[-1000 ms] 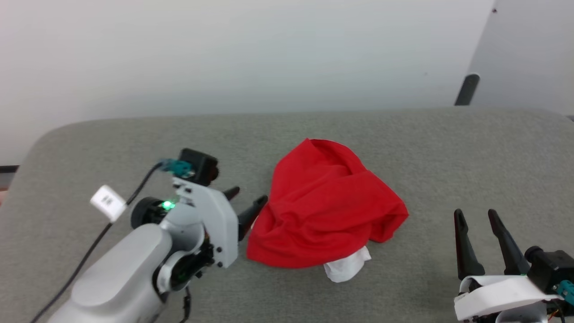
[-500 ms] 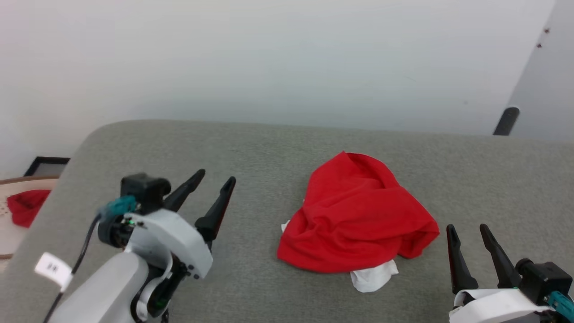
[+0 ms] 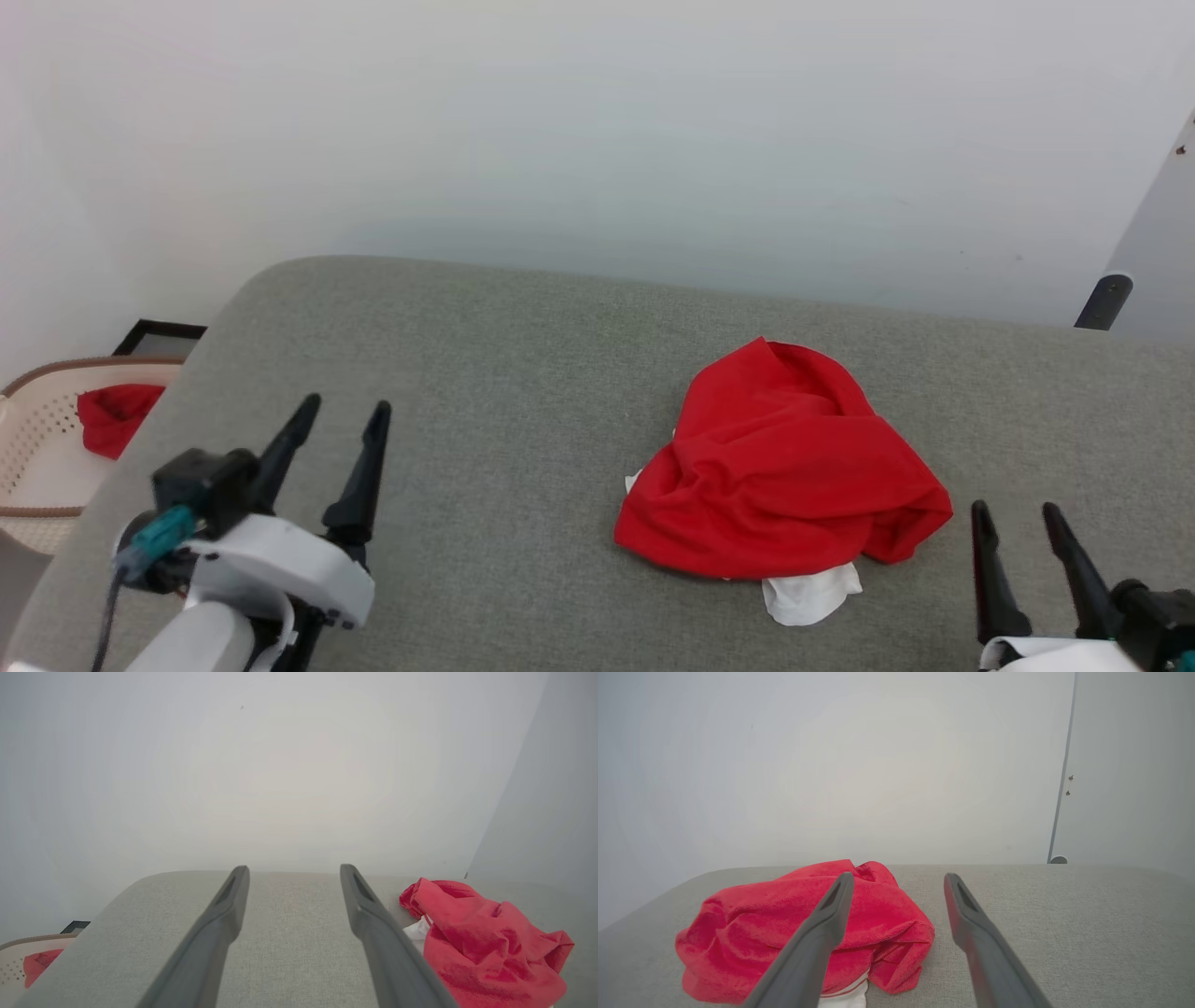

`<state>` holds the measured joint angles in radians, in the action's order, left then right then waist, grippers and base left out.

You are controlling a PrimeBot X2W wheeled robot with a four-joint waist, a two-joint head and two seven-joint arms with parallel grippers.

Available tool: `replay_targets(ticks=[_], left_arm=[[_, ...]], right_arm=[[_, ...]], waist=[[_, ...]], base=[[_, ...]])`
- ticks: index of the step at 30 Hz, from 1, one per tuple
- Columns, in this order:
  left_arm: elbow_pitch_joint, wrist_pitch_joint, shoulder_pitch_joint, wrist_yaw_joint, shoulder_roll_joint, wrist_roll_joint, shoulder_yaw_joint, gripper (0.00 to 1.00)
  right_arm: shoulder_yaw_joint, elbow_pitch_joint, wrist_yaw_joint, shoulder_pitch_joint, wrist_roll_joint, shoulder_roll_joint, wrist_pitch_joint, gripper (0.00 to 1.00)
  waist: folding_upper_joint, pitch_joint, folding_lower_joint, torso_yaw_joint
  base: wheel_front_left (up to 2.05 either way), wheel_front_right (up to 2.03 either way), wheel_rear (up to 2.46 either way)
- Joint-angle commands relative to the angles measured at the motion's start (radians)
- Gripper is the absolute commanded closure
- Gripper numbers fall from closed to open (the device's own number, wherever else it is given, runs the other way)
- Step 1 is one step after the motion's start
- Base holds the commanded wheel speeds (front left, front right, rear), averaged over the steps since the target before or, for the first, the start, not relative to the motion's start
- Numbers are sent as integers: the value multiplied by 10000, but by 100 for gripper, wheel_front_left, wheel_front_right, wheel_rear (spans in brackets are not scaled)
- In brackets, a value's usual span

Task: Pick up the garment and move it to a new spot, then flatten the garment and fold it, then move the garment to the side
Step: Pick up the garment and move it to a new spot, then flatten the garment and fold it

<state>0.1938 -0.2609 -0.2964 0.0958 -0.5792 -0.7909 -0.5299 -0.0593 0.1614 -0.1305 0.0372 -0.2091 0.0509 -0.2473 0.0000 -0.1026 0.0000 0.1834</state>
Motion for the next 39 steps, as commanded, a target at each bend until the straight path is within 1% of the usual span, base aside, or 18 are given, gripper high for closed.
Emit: replay_targets(ticks=[1, 5, 13, 15, 20, 25, 29, 32, 35, 39], left_arm=[[-193, -34, 358, 34, 123, 358, 408, 0], [-588, -23, 1188, -84, 474, 1194, 1532, 0], [-1001, -26, 2281, -689, 1277, 2541, 3087, 0], [-1016, -24, 2368, -741, 1354, 2735, 3274, 0], [-1031, -27, 2625, -1156, 1831, 3401, 3881, 0], [-949, -27, 2697, -1516, 2202, 3761, 4339, 0], [-758, -27, 2666, -1743, 2273, 3857, 4557, 0], [-528, -27, 2513, -1842, 2136, 3862, 4642, 0], [-308, 57, 2310, -1890, 1968, 3787, 4648, 0], [-208, 339, 2117, -1950, 1748, 3679, 4579, 0]], right_arm=[[-171, -21, -4, 134, 117, -11, -89, 0], [-432, -67, -4, 240, 327, -11, -146, 0], [-616, -115, -4, 391, 339, -11, -177, 0], [-614, -126, -4, 381, 322, -11, -180, 0], [-590, -158, -4, 395, 302, -10, -189, 0], [-518, -94, -4, 349, 273, -12, -190, 0], [-93, 78, -4, 315, 213, -13, -117, 0], [291, 180, -4, 192, 53, -9, 155, 0], [652, 263, -4, 117, -168, 62, 610, 0], [1110, 388, -4, -61, -650, 200, 1527, 0]], waist=[[0, -7, 0, -9], [0, -31, 0, -152], [0, 20, 0, -601], [0, 36, 0, -656], [0, 99, 0, -830], [0, 119, 0, -870], [0, 111, 0, -795], [0, 120, 0, -674], [0, 151, 0, -505], [0, 233, 0, -247]], base=[[0, 0, 0], [0, 0, 0], [0, 0, 0], [0, 0, 0], [0, 0, 0], [0, 0, 0], [0, 0, 0], [0, 0, 0], [0, 0, 0], [0, 0, 0]])
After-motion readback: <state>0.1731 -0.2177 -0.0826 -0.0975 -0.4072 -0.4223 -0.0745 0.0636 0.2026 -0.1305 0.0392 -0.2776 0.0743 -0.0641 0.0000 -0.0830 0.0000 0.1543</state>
